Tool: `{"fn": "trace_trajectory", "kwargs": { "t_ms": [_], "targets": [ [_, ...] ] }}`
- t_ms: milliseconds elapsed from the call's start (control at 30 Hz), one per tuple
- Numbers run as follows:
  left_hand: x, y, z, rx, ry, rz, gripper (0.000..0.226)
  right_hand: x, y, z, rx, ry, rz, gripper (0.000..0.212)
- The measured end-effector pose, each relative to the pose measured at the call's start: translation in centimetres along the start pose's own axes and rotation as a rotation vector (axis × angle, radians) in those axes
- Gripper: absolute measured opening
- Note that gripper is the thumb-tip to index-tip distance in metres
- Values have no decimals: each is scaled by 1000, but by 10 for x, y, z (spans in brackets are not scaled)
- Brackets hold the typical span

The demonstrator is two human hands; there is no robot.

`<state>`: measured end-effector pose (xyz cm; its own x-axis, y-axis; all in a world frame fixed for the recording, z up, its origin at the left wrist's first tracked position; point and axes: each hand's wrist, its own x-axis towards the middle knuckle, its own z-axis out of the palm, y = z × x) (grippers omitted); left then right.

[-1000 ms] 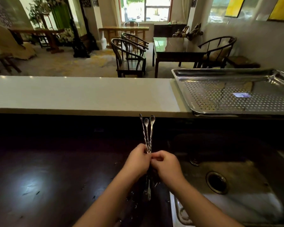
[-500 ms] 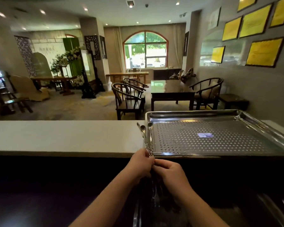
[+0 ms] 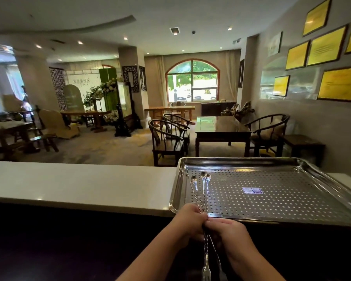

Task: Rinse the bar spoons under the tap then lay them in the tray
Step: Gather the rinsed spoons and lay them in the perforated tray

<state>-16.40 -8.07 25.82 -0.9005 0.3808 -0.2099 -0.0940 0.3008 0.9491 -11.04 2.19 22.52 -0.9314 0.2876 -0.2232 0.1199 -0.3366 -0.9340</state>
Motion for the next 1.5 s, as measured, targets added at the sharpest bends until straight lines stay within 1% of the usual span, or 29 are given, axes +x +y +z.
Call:
{"fn": "trace_trajectory", "kwargs": {
  "t_ms": [167,267,333,467,567,633,700,767,833,900,933,1000,1067,1133,1200,1300,1400,1500],
  "targets": [
    [9,7,-3,20,4,25,23,10,-9,7,-22,26,7,14],
    [13,11,-6,37,36,35,23,16,-13,12,-20,78,5,15],
    [17,12,-8,25,42,35,22,22,-11,16,-70,140,-53,13],
    [27,14,-13,-45,34,-17,21,31,-9,27,-266,284,-193,14],
    [37,14,-18,-56,60,-32,19,38,-10,30,-299,326,-223,12],
    [42,15,-22,-102,49,-58,15,43,-15,30,-307,342,-235,16],
    [47,17,-26,-171,32,-86,14,53,-24,29,-268,354,-214,18],
    [50,20,-31,-207,30,-97,13,70,-38,27,-243,384,-145,15],
    [54,21,-34,-222,35,-100,9,92,-49,25,-251,405,-69,14],
    [57,20,-36,-250,39,-108,5,115,-55,20,-298,412,-38,12],
    [58,20,-37,-263,40,-111,5,126,-56,17,-340,405,-43,13],
    [60,19,-38,-275,44,-117,4,147,-54,11,-469,339,-45,14],
    [61,18,-38,-290,50,-120,4,162,-48,11,-639,307,-22,10],
    [62,18,-38,-306,56,-126,5,172,-41,16,-830,352,-9,18],
    [63,18,-39,-312,52,-134,4,175,-35,25,-971,404,-16,18],
    [65,16,-40,-325,46,-138,13,178,-31,37,-1056,413,-29,21],
    [66,14,-41,-339,37,-140,12,179,-30,43,-1178,431,-22,20],
    [68,13,-42,-341,33,-145,7,182,-28,46,-1248,419,-101,24]
  ]
}}
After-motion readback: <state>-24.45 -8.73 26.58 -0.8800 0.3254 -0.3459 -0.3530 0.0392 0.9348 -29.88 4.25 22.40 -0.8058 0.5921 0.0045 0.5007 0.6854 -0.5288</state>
